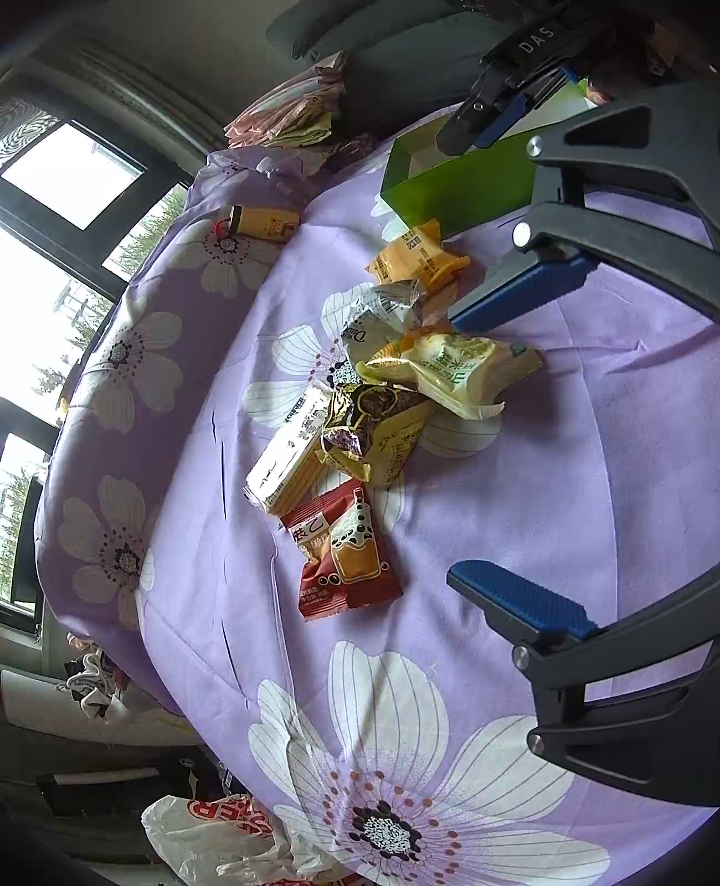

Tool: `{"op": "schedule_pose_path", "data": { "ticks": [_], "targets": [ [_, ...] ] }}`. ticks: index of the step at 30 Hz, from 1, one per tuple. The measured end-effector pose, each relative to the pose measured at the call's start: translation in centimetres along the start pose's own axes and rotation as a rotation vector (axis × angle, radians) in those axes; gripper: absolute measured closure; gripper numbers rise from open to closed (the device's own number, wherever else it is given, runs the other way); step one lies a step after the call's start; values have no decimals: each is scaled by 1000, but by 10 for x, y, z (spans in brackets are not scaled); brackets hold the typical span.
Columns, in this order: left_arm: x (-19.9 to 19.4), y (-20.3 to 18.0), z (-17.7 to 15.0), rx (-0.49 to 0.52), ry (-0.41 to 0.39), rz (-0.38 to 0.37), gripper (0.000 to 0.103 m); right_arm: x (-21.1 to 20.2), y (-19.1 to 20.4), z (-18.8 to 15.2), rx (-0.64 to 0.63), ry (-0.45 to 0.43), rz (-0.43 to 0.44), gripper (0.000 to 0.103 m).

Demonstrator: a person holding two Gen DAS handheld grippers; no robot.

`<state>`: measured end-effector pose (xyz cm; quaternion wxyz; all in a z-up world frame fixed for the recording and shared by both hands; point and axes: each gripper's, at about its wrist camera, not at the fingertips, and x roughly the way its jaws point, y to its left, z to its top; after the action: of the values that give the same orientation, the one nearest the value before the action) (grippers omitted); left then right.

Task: Organize snacks
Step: 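Withdraw the right tool from the box toward the snack pile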

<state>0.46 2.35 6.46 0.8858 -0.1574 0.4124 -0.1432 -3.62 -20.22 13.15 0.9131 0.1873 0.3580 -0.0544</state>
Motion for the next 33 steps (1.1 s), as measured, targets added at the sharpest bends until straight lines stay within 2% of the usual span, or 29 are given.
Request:
{"op": "schedule_pose_path", "data": {
  "ticks": [19,33],
  "targets": [
    [0,-8,-3,54,-18,36,18,7,1,-4,8,39,-23,28],
    [-5,-6,-2,41,-29,37,19,12,6,-7,-14,61,-26,28]
  ]
}}
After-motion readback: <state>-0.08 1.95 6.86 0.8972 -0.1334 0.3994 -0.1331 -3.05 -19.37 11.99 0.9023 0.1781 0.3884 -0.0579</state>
